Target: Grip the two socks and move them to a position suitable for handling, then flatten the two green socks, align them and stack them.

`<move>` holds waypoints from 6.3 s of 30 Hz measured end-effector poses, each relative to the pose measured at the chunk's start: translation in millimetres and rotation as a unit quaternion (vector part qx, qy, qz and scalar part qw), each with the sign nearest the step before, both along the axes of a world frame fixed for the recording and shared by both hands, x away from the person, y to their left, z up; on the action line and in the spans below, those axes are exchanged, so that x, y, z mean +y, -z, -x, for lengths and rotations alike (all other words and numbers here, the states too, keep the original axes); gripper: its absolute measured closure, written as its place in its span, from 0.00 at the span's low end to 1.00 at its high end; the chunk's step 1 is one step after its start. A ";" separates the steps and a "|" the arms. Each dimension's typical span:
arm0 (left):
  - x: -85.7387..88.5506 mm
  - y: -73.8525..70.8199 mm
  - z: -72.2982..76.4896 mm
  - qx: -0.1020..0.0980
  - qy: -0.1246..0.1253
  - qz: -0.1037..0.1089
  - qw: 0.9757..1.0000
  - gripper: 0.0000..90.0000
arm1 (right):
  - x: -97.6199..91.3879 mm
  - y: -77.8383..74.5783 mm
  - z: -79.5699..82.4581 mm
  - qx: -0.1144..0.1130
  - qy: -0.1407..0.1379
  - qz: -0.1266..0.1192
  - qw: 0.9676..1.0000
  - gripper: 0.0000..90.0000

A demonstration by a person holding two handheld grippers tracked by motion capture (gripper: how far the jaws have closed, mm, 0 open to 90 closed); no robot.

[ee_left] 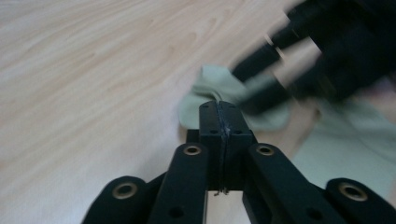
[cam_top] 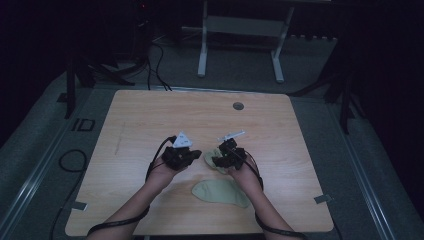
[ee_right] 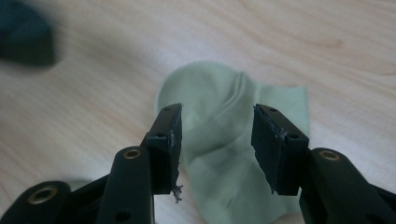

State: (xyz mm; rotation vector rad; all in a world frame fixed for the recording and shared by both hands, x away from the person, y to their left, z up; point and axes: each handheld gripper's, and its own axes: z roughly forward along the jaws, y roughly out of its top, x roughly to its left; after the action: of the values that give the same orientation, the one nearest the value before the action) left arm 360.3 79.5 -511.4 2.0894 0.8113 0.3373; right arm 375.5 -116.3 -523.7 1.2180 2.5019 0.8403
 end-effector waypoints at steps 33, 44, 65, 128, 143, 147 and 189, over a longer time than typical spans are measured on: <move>-31.6 45.9 -23.0 0.052 0.036 -0.091 0.994 0.99 | -26.0 -10.0 3.9 -0.023 -0.001 0.011 1.000 0.95; -31.7 44.5 -25.1 0.051 0.053 -0.102 0.992 0.99 | -72.8 -20.4 -5.0 -0.025 0.052 -0.013 0.998 0.95; -34.4 42.3 -26.7 0.043 0.063 -0.124 0.989 0.99 | -99.9 -17.1 -22.1 -0.020 0.085 0.013 0.996 0.99; -19.7 13.2 -1.5 0.070 0.041 -0.120 0.989 0.56 | -95.4 -8.1 1.6 0.008 0.046 -0.019 0.999 0.50; -9.0 34.5 46.2 0.098 0.069 -0.124 0.985 0.56 | -106.1 8.6 68.1 0.022 -0.013 -0.002 1.000 0.59; -11.8 39.5 50.6 0.093 0.071 -0.136 0.984 0.60 | -105.9 16.3 77.3 0.025 -0.015 0.016 0.999 0.61; -33.2 -23.2 -10.7 0.036 0.042 -0.137 0.989 0.96 | -119.2 -42.4 10.9 -0.026 0.037 0.015 0.999 0.92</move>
State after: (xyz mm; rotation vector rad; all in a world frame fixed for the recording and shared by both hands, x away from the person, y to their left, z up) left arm 370.9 46.2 -488.2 2.3968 0.7507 0.3438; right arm 364.6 -235.4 -481.3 1.2545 2.4045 0.8040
